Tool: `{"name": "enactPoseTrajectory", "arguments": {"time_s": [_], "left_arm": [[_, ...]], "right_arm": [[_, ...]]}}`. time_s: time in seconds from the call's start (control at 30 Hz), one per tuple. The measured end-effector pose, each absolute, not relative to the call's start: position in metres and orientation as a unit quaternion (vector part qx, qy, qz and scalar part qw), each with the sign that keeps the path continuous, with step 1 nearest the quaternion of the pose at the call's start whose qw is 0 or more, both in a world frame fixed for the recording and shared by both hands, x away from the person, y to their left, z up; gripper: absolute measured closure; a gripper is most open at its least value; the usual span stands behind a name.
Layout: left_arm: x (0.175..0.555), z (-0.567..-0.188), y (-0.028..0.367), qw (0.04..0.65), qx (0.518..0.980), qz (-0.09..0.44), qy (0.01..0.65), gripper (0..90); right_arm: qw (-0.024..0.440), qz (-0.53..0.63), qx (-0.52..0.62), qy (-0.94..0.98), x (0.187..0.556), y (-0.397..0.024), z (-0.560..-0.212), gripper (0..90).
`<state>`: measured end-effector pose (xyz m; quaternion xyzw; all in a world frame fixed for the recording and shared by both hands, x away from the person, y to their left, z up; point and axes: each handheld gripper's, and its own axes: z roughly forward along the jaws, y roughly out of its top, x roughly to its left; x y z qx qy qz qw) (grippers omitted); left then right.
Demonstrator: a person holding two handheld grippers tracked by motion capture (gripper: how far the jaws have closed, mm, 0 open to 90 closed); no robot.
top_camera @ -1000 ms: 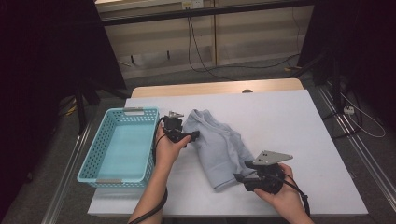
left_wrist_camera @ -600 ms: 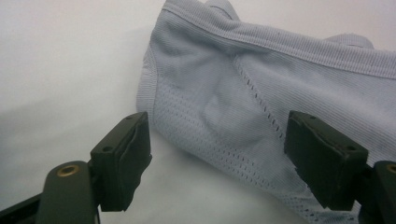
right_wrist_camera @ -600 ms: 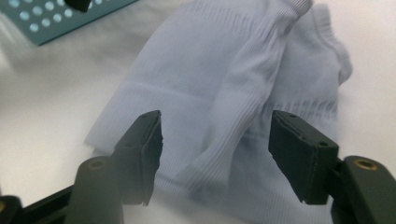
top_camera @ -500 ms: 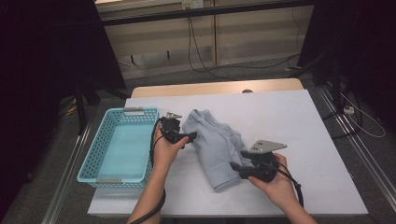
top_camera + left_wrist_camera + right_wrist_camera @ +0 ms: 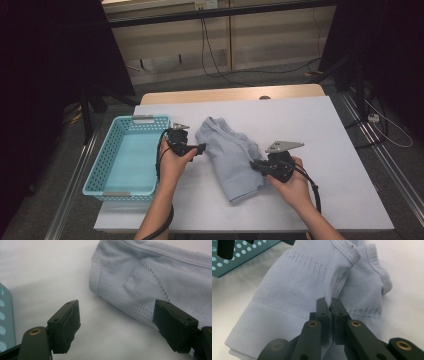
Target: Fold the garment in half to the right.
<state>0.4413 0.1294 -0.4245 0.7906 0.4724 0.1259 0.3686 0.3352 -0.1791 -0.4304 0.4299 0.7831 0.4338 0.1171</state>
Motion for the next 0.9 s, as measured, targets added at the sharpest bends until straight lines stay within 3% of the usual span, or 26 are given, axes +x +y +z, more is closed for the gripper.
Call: {"name": "enactPoseTrajectory", "arguments": {"time_s": [0.37,0.67,0.9], "left_arm": [[0.443,-0.419,0.126,0.382,0.787,0.118,0.47,21.1],[0.445,-0.422,0.125,0.382,0.785,0.115,0.474,21.1],[0.451,-0.422,0.121,0.395,0.779,0.092,0.479,27.4]], "right_arm": [[0.134,0.426,0.46,0.768,0.32,-0.204,-0.433,86.5],[0.142,0.413,0.448,0.78,0.324,-0.193,-0.439,85.7],[0.14,0.408,0.449,0.782,0.33,-0.189,-0.444,85.2]]}}
